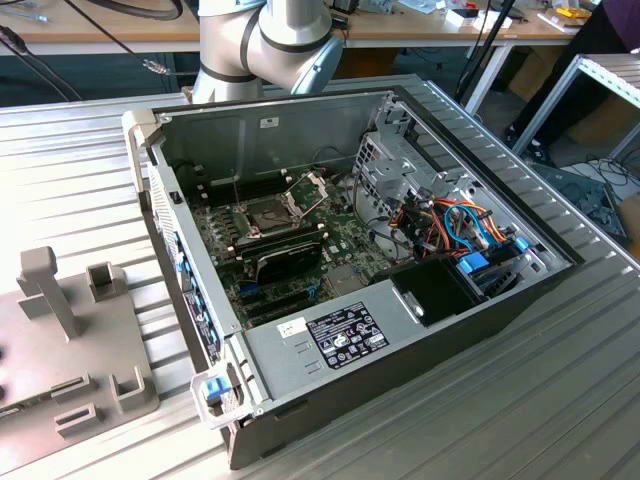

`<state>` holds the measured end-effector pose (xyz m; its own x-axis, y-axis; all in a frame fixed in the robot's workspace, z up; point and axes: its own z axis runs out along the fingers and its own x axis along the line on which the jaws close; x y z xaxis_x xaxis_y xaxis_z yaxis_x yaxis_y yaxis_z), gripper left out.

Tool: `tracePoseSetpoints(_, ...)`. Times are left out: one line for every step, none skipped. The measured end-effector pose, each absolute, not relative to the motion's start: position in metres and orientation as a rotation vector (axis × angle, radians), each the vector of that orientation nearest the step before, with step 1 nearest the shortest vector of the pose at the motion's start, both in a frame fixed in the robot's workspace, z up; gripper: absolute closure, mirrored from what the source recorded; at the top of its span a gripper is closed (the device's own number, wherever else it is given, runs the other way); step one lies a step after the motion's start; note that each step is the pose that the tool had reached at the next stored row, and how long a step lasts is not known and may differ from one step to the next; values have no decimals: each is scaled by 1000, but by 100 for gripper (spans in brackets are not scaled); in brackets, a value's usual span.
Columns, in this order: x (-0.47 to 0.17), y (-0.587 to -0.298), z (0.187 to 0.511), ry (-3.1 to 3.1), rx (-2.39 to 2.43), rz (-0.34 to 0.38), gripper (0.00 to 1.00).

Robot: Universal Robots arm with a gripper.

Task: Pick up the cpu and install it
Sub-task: 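Pick up the cpu and move it towards the insertion slot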

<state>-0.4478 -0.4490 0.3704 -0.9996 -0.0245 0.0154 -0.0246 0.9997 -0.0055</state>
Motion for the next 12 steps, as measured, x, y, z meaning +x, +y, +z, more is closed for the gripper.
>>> tracePoseSetpoints(-448, -449, 371, -3126, 38, 9, 45)
tracePoseSetpoints(-448, -449, 371, -3126, 38, 9, 45)
tracePoseSetpoints(-447, -449, 370, -3126, 38, 9, 45)
tracePoseSetpoints(-447, -449, 370, -3126, 38, 9, 45)
tracePoseSetpoints(-447, -449, 370, -3126, 38, 9, 45)
tracePoseSetpoints(-446, -449, 370, -3126, 38, 9, 45)
tracePoseSetpoints(-446, -449, 370, -3126, 38, 9, 45)
tracePoseSetpoints(-446, -449, 370, -3126, 38, 9, 45)
tracePoseSetpoints(-446, -449, 370, -3126, 38, 9, 45)
tracePoseSetpoints(-446, -449, 370, -3126, 38, 9, 45)
tracePoseSetpoints(-445, -449, 370, -3126, 38, 9, 45)
tracePoseSetpoints(-445, -449, 370, -3126, 38, 9, 45)
